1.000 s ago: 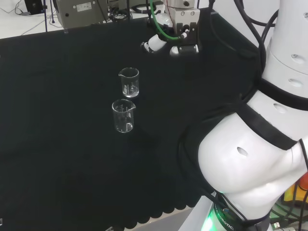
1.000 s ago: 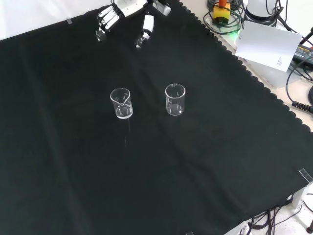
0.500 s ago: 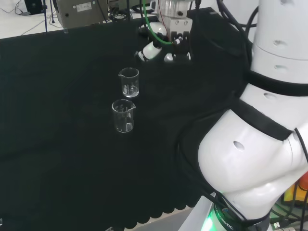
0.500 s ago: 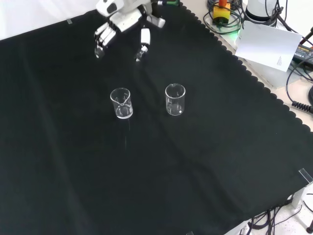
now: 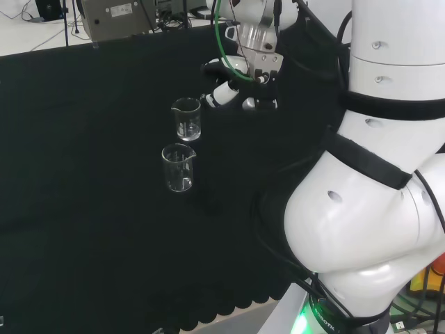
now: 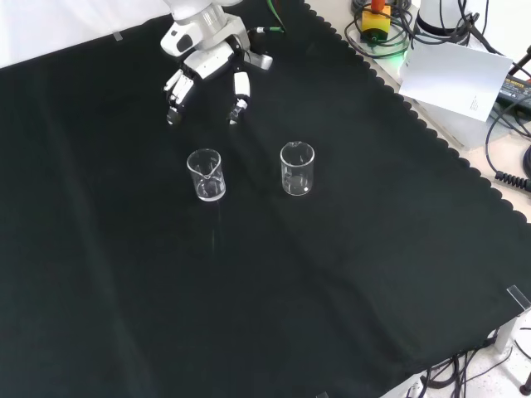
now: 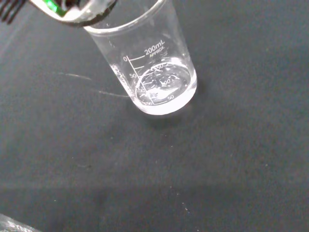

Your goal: Pick up the beaker on the right.

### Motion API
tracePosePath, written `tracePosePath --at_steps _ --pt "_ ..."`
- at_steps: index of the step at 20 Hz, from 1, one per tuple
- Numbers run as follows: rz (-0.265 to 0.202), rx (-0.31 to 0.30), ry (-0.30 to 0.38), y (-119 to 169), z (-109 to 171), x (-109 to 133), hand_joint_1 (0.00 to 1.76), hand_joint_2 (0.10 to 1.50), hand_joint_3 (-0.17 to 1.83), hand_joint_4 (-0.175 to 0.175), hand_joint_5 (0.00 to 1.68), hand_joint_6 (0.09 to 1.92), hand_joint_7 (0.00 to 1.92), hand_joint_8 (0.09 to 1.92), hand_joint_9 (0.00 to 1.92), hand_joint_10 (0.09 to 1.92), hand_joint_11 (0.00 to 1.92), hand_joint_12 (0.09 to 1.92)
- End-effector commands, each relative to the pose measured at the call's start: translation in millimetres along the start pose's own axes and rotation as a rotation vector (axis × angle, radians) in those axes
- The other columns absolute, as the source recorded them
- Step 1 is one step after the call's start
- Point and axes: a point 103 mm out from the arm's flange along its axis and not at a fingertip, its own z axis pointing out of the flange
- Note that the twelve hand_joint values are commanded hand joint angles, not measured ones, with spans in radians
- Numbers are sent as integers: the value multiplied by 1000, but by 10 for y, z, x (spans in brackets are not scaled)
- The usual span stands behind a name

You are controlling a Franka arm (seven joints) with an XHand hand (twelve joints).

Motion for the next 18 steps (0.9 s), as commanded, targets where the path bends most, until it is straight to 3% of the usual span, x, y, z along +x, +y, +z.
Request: tracePosePath --at_steps 1,12,18 --pt "-41 -8 106 99 233 -114 853 591 635 -25 374 87 203 704 365 667 138 1367" --pt "-74 -34 237 293 447 -248 889 529 680 -19 352 87 151 679 283 642 58 1378" --pt "-106 -46 242 409 561 -202 894 507 686 -18 340 87 126 660 242 634 20 1386"
